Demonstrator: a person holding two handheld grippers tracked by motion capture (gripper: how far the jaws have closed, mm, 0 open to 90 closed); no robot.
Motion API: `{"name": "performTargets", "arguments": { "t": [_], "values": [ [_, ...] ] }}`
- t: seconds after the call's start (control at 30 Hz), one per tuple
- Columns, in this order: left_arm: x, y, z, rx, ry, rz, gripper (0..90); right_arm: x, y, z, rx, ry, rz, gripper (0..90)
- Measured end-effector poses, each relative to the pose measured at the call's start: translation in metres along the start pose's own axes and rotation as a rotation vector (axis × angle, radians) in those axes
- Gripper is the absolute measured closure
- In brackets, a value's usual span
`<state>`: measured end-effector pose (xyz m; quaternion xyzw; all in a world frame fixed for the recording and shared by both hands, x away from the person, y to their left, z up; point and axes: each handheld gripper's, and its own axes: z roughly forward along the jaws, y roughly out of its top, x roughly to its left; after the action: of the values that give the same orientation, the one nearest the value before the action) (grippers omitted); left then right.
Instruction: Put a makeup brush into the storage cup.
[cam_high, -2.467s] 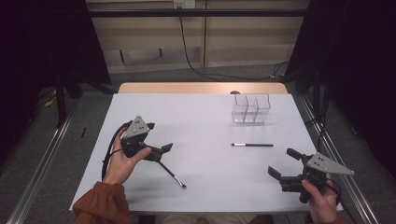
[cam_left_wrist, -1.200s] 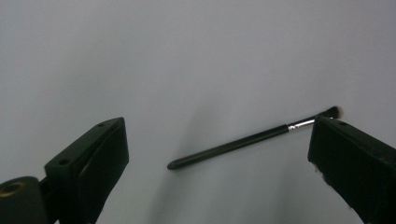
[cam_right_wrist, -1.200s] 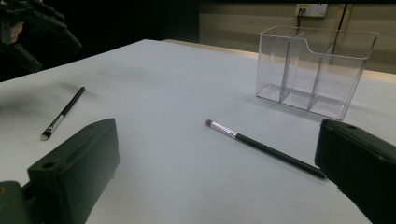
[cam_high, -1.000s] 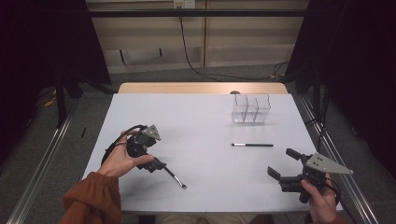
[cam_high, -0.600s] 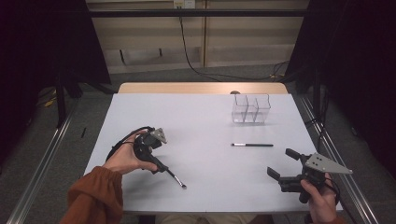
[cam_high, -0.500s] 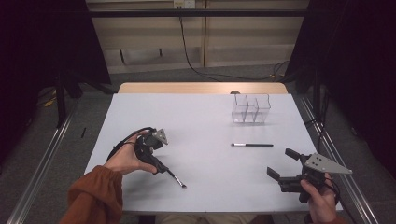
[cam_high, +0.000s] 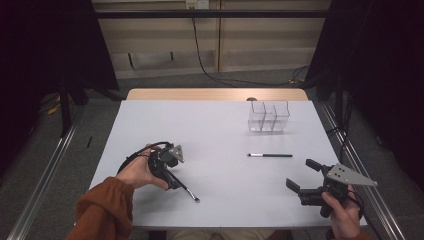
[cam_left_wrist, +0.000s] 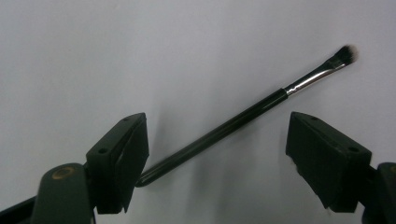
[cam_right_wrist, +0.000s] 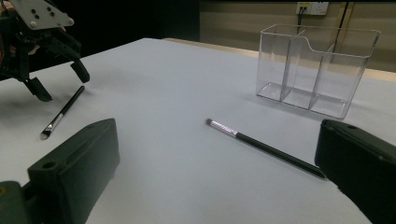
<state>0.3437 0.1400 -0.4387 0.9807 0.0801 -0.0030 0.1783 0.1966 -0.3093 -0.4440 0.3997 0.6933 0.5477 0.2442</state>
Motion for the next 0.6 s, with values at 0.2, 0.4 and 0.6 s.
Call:
{"name": "performTargets", "arguments": {
  "t": [0.2,0.4,0.6],
  "values": [
    [0.0,0.003,0.011,0.029,-0.02,0.011,26.1,0.0,0.0,0.0,0.004,0.003,-0.01,0.0],
    [0.001,0.002,0.015,0.041,-0.022,0.011,28.5,0.0,0.0,0.0,0.006,0.004,-0.008,0.0],
    [0.001,0.001,0.015,0.039,-0.022,0.009,28.7,0.001,0.0,0.0,0.008,0.006,-0.007,0.0]
  ]
}}
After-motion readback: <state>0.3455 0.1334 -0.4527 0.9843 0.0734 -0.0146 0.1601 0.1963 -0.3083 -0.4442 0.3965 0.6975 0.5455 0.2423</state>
